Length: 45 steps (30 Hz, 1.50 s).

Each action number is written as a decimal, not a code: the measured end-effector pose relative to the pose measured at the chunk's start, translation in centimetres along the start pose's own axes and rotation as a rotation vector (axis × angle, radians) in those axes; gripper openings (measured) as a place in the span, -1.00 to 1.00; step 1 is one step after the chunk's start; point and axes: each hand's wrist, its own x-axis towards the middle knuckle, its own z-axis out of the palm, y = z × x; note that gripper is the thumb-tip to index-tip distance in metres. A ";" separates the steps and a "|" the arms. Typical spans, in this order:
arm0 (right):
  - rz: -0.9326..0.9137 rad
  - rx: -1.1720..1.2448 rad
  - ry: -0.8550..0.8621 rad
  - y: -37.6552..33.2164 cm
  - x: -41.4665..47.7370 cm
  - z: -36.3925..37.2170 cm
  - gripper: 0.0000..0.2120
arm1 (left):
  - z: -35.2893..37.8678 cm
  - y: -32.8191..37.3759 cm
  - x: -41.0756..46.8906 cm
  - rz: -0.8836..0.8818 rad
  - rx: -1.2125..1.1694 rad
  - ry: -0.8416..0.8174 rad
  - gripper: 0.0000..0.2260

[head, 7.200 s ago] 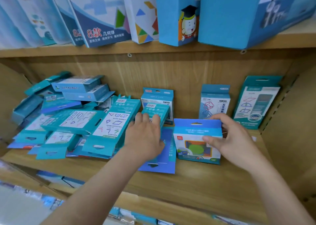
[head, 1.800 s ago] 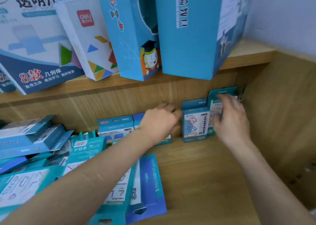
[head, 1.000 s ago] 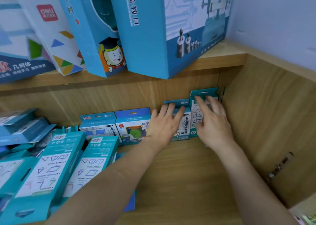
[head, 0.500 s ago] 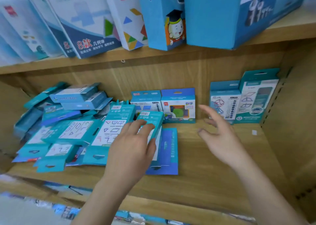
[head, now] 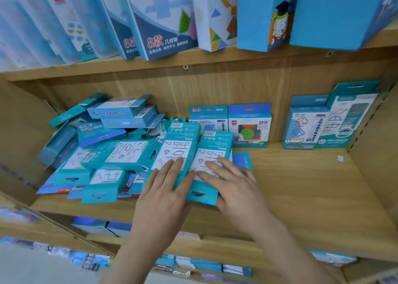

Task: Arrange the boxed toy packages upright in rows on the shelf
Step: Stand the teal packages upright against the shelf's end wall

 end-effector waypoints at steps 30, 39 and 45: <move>0.799 1.662 0.541 -1.3 1.1 -11.5 -0.76 | -3.4 3.0 3.7 -0.147 -1.085 0.146 -0.67; 0.746 0.972 0.742 -0.2 -4.0 -10.6 -0.72 | -0.9 3.4 3.3 0.220 -0.581 0.237 -0.78; 0.715 0.840 0.771 1.7 -5.5 -8.7 -0.64 | 2.3 2.6 3.2 0.256 0.027 0.066 -0.48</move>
